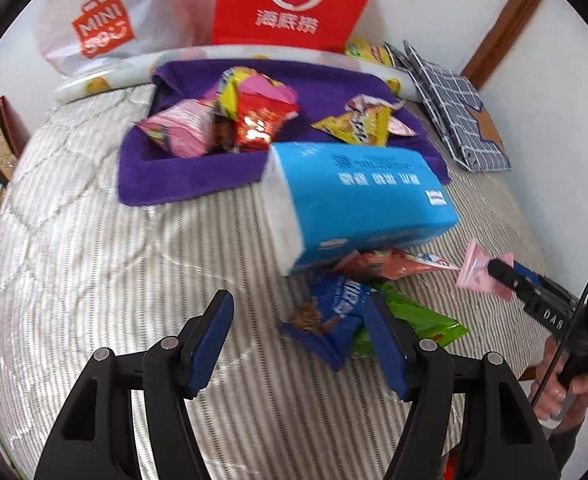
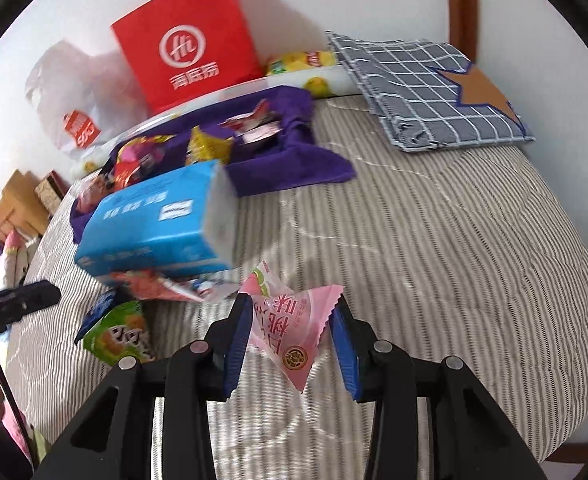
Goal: Organize snacks
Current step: 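Grasp the pink candy packet with the right tool while the left grasps the blue snack bag, then carry the pink packet in the right tool while the left carries the blue bag to the towel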
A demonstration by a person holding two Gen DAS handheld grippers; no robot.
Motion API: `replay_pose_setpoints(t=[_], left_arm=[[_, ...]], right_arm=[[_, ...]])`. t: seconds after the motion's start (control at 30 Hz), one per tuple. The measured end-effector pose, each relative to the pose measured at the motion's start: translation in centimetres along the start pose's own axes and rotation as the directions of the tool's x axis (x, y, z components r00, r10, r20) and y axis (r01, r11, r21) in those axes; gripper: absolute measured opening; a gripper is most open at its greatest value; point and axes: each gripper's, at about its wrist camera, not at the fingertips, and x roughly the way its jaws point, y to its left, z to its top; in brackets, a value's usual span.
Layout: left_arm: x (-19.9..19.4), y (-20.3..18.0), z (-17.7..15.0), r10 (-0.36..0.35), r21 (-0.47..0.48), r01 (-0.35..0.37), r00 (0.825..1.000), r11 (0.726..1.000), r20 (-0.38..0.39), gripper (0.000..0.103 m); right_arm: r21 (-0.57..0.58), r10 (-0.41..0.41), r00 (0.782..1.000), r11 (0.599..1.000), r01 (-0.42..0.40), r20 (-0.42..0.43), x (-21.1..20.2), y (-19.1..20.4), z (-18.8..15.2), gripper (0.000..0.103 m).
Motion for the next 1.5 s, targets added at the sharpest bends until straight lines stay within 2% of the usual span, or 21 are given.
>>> replay_pose_setpoints(t=[0.4, 0.67, 0.73, 0.87, 0.93, 1.03, 1.07, 1.17, 1.3, 1.5], left_arm=[[3.3, -1.9, -0.2, 0.018, 0.085, -0.011, 0.997, 0.996, -0.08, 0.067], [5.0, -2.1, 0.2, -0.017, 0.065, 0.024, 0.995, 0.998, -0.103, 0.067], [5.7, -2.3, 0.2, -0.001, 0.077, 0.011, 0.992, 0.997, -0.125, 0.066], [5.8, -3.3, -0.2, 0.055, 0.141, -0.041, 0.994, 0.989, -0.096, 0.066], [5.9, -3.5, -0.3, 0.07, 0.159, -0.055, 0.994, 0.986, -0.089, 0.065], [5.7, -3.5, -0.5, 0.068, 0.172, -0.054, 0.995, 0.984, -0.076, 0.054], [5.7, -3.5, -0.5, 0.066, 0.173, -0.052, 0.995, 0.984, -0.074, 0.045], [5.3, -3.1, -0.7, 0.042, 0.162, -0.03, 0.997, 0.986, -0.071, 0.04], [4.6, -2.5, -1.1, 0.024, 0.134, -0.014, 0.997, 0.991, -0.069, 0.039], [2.4, -1.8, -1.7, 0.007, 0.12, -0.004, 1.0, 0.993, -0.026, 0.039]], right_arm=[[-0.013, 0.011, 1.0, 1.0, -0.012, -0.027, 1.8, -1.2, 0.2, 0.039], [-0.053, 0.016, 0.998, 0.998, -0.019, -0.063, 3.1, -0.4, -0.2, 0.042], [-0.049, 0.026, 0.997, 0.998, -0.029, -0.075, 3.5, -0.3, -0.2, 0.043], [-0.073, 0.015, 0.998, 0.997, -0.02, -0.068, 3.9, 0.4, -0.3, 0.051], [-0.09, 0.0, 0.998, 0.996, -0.006, -0.065, 4.1, 0.8, -0.3, 0.051], [-0.111, -0.014, 0.998, 0.994, 0.008, -0.058, 4.0, 1.1, -0.4, 0.048], [-0.11, -0.013, 0.998, 0.994, 0.007, -0.055, 3.9, 1.1, -0.5, 0.043], [-0.094, -0.002, 0.999, 0.996, -0.003, -0.045, 3.4, 0.8, -0.6, 0.039], [-0.079, -0.005, 1.0, 0.997, 0.003, -0.024, 2.4, 0.6, -0.5, 0.036], [-0.074, -0.013, 1.0, 0.997, 0.014, 0.012, 0.5, 1.0, -0.3, 0.036]])
